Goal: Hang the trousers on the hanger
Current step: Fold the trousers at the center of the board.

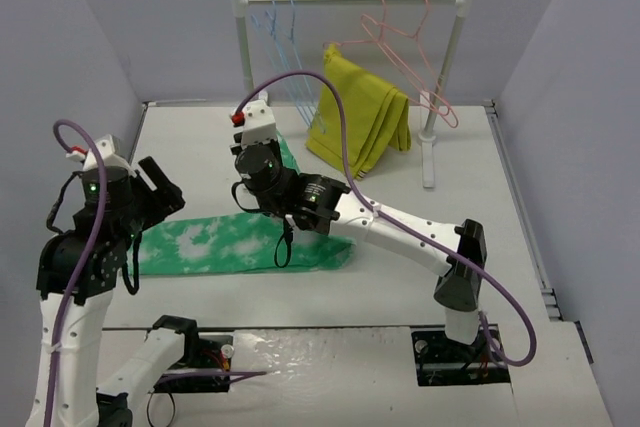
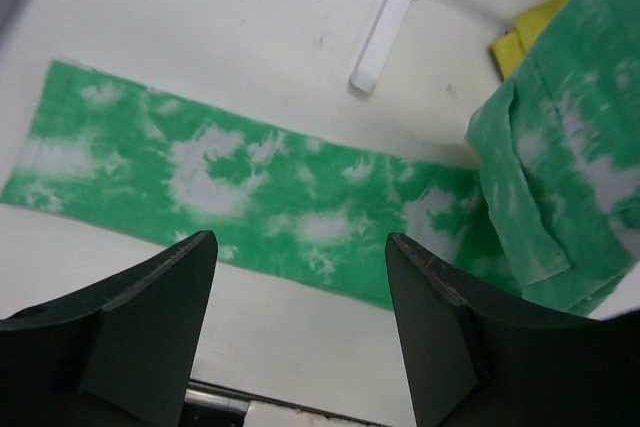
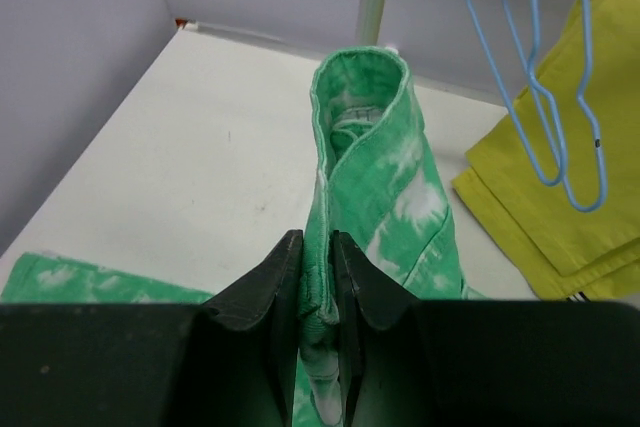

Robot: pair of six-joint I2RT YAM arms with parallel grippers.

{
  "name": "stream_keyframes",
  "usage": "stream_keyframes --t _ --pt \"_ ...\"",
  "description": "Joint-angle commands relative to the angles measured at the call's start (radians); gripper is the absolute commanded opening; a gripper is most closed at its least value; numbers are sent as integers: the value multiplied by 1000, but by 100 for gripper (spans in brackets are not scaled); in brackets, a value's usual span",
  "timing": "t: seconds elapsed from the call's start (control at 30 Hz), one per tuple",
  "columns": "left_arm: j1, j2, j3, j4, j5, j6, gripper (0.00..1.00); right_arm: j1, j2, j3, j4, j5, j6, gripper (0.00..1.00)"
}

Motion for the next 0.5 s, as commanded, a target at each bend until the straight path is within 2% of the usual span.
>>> stream_keyframes --t 0.0,0.07,0.2,0.33,0.47 --pt "-10 -11 -266 249 240 -132 65 -55 -223 -155 139 196 67 0" --pt "-33 -20 -392 387 319 -199 64 -83 -311 -250 138 228 81 0" --pt "-130 29 -512 646 289 -273 64 -148 -474 -387 66 253 141 0" --pt "-287 152 -547 834 181 -310 64 -206 -599 -504 13 260 201 0" --pt "-395 335 -551 1041 127 -341 64 -244 -677 -526 8 258 138 0"
